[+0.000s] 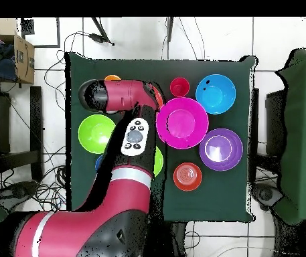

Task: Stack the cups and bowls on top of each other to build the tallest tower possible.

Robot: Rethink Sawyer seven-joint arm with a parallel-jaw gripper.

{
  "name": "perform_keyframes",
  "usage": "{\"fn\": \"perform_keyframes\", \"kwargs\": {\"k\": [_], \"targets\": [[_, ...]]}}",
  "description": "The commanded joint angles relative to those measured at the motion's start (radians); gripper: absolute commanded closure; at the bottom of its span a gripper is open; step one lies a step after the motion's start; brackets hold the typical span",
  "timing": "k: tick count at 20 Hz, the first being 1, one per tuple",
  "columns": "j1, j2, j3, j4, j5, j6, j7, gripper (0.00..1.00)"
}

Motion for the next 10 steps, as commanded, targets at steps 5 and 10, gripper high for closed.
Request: {"fn": "perform_keyframes", "kwargs": {"k": [5,10], "targets": [[0.026,0.03,0.114,0.038,-0.004,-0.058,0.123,0.0],[0.037,0.067,0.088,-0.041,0.006,-0.06,0.156,0.0]]}}
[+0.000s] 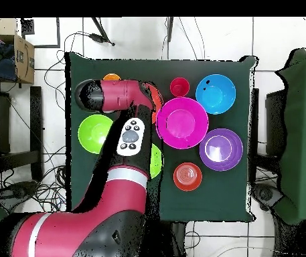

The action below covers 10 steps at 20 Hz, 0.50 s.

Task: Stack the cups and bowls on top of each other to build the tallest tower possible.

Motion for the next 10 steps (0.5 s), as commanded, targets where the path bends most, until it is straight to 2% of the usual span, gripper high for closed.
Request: {"fn": "perform_keyframes", "kwargs": {"k": [1,10], "targets": [[0.021,0.069,0.088,-0.041,0.009,-0.053,0.158,0.0],[0.02,0.091,0.078,-0.087,0.015,-0.07,0.17,0.0]]}}
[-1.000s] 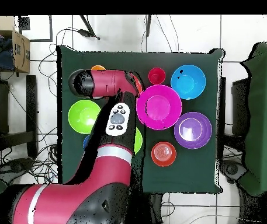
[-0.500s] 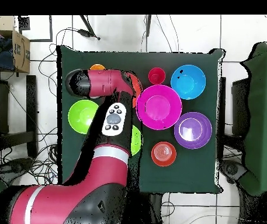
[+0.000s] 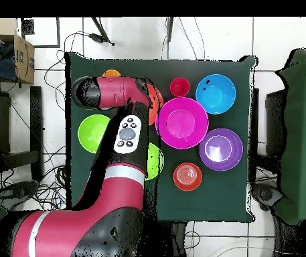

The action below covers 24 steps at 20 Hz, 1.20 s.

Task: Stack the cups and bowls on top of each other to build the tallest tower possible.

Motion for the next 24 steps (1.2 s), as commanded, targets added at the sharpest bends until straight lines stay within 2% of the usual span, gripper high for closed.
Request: {"fn": "perform_keyframes", "kwargs": {"k": [1,7,10,17,20,24], "targets": [[0.013,0.069,0.079,-0.038,0.008,-0.076,0.169,0.0],[0.01,0.088,0.061,-0.072,0.005,-0.076,0.166,0.0],[0.012,0.1,0.05,-0.103,0.013,-0.039,0.172,0.0],[-0.004,0.148,0.033,-0.255,0.04,0.204,0.125,0.0],[-0.007,0.167,0.026,-0.296,0.047,0.229,0.127,0.0],[-0.001,0.179,0.016,-0.304,0.039,0.195,0.138,0.0]]}}
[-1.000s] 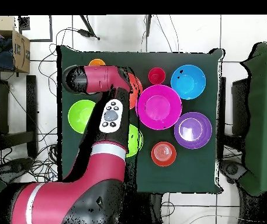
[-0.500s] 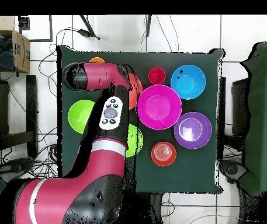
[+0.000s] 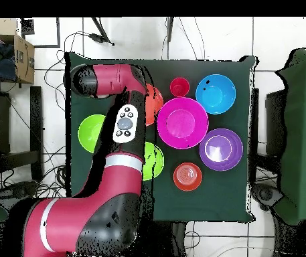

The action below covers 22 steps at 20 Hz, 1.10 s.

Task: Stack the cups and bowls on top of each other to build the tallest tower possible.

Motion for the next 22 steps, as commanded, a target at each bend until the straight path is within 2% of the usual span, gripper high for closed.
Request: {"fn": "perform_keyframes", "kwargs": {"k": [1,7,13,15,16,22], "targets": [[0.003,0.046,0.04,-0.06,-0.003,0.094,0.136,0.0],[0.024,0.04,0.013,-0.009,-0.04,0.036,0.126,0.0],[0.021,0.033,0.016,0.037,-0.046,-0.03,0.113,0.0],[0.022,0.014,0.022,0.084,-0.048,-0.069,0.124,0.0],[0.022,0.004,0.025,0.108,-0.049,-0.088,0.129,1.0],[0.011,-0.018,0.061,0.168,-0.041,-0.172,0.121,1.0]]}}
